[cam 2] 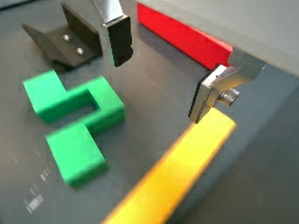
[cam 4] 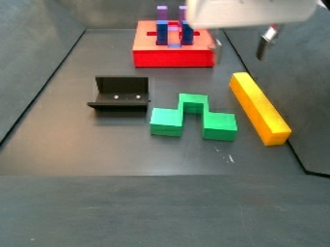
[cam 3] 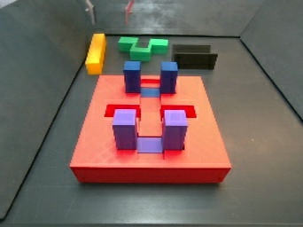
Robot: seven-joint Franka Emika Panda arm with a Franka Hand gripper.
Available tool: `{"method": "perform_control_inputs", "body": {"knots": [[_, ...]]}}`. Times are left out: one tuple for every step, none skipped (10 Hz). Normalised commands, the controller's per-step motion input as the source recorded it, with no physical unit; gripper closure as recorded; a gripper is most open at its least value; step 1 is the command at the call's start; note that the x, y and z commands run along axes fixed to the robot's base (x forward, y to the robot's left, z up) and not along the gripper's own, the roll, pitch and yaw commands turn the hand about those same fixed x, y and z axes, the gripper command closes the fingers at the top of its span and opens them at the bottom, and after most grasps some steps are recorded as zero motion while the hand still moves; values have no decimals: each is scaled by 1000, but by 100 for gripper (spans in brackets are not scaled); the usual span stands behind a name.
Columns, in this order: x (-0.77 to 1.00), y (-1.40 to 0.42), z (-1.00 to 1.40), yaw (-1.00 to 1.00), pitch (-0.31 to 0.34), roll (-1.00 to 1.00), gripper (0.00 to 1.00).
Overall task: Pick up the yellow object. Move up. Move to above the board. Insert the yellow object.
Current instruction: Pick up the yellow object.
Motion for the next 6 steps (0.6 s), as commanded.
{"method": "perform_control_inputs", "body": {"knots": [[-389, 251, -234, 0, -79, 0, 0], [-277, 429, -211, 0, -50, 0, 0], [-300, 406, -229, 0, -34, 0, 0], [-394, 123, -251, 0, -16, 84, 0], [-466, -43, -380, 31, -31, 146, 0], [-391, -100, -329, 34, -41, 73, 0]]}}
